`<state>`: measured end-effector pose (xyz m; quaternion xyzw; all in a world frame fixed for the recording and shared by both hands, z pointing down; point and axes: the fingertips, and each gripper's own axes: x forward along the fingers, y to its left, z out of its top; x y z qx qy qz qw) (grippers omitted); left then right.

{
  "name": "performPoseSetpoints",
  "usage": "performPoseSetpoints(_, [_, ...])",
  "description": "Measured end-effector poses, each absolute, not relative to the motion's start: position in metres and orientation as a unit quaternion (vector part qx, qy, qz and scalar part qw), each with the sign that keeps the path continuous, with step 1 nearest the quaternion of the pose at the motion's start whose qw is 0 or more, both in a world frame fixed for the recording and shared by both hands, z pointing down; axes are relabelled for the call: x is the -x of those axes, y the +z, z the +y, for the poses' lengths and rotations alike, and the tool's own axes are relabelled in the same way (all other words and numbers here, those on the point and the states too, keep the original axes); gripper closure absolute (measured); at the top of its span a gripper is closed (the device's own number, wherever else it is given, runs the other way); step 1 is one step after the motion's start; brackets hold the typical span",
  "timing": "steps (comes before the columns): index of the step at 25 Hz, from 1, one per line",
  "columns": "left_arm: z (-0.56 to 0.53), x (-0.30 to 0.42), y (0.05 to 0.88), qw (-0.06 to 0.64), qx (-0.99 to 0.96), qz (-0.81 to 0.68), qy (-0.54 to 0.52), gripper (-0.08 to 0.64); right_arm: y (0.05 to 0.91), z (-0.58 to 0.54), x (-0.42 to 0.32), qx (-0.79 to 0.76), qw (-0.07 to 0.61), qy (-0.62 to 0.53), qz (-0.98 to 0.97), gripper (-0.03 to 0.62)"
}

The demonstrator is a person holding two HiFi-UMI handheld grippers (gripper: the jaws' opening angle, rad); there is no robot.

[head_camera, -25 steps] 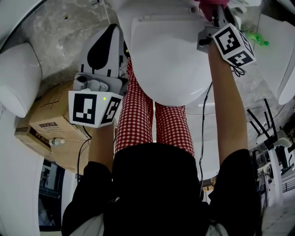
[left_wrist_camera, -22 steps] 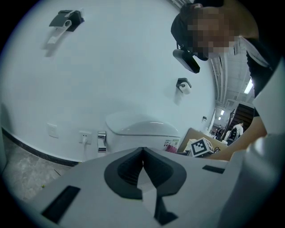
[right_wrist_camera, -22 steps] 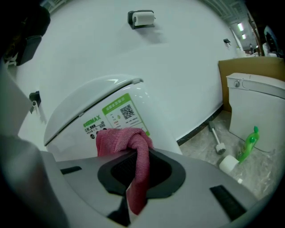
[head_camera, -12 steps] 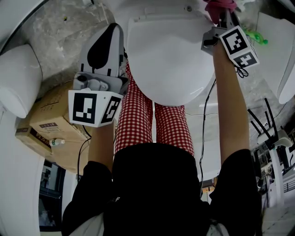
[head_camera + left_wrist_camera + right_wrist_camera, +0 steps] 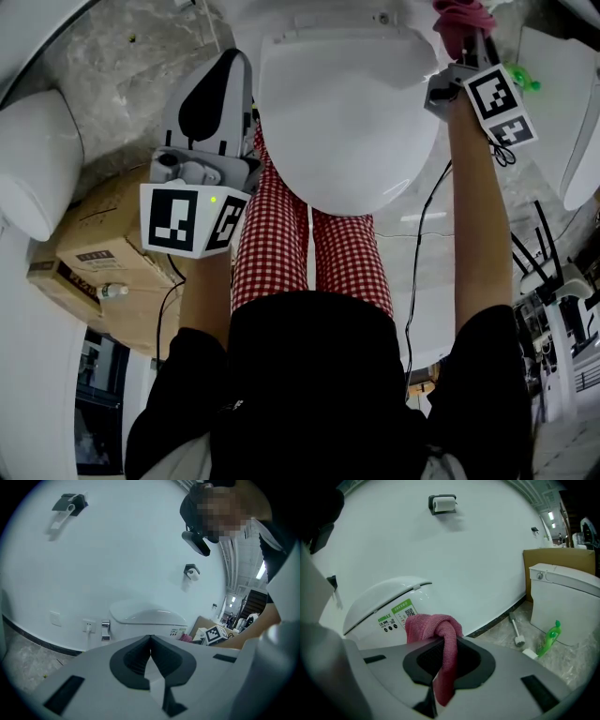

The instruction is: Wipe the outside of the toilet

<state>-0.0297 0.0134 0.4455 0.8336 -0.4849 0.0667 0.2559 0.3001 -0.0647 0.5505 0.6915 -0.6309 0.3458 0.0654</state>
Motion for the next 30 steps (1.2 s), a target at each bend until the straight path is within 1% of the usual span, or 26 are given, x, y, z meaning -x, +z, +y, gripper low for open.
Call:
performPoseSetpoints(6, [0.020, 0.038, 0.445, 0.260, -0.829, -0.491, 0.062, 0.551, 0.535, -0.049, -0.288, -0.672, 0.059, 0.340, -0.656, 0.537])
performPoseSetpoints(8, [0.022, 0.041, 0.445, 0.261, -0.828, -0.493, 0.060, 0.551, 0.531, -0.043, -0.276, -0.659, 0.067, 0.334, -0.671, 0.537])
performPoseSetpoints(12, [0.025, 0.048, 0.445, 0.263, -0.823, -0.500, 0.055, 0.551, 0.523, -0.034, -0.236, -0.605, 0.112, 0.304, -0.728, 0.537])
performPoseSetpoints(19, [0.030, 0.065, 0.443, 0.264, -0.815, -0.514, 0.046, 0.551, 0.516, -0.036, -0.144, -0.479, 0.188, 0.239, -0.823, 0.537])
performPoseSetpoints(30, [0.034, 0.106, 0.450, 0.277, -0.790, -0.545, 0.033, 0.551, 0.535, -0.040, -0.021, -0.296, 0.304, 0.143, -0.894, 0.537])
